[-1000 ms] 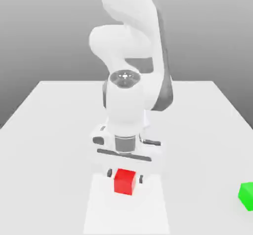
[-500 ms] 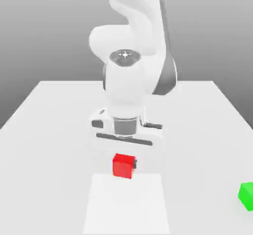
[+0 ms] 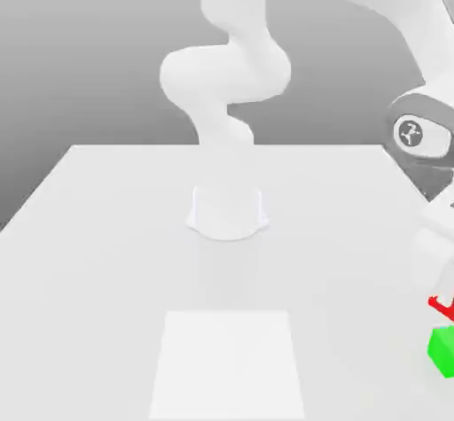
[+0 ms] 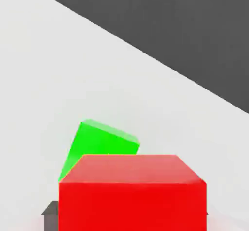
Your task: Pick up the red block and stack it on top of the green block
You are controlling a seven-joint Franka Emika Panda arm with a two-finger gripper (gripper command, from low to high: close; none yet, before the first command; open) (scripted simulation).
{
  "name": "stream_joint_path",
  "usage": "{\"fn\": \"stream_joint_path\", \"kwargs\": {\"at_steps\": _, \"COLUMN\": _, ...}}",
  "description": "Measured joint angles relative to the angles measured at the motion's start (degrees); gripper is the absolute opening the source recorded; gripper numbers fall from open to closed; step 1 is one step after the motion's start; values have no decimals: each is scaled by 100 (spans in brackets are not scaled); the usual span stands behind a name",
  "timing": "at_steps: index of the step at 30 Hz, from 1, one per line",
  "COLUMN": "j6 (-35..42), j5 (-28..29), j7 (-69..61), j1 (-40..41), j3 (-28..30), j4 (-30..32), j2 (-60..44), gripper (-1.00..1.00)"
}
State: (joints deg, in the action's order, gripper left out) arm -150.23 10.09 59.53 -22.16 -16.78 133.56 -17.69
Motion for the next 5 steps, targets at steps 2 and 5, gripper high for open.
{"fn": "stream_joint_path", "kwargs": {"at_steps": 2, "j6": -286, "j5": 197, "j7": 136, "j1": -129, "j3": 141, "j4": -36, "j2": -336, "gripper": 100}}
{"fn": "stream_joint_path", "kwargs": {"at_steps": 5, "j6": -286, "j5": 197, "j7": 136, "j1": -129, "j3": 141, "j4": -36, "j2": -336, "gripper": 100}}
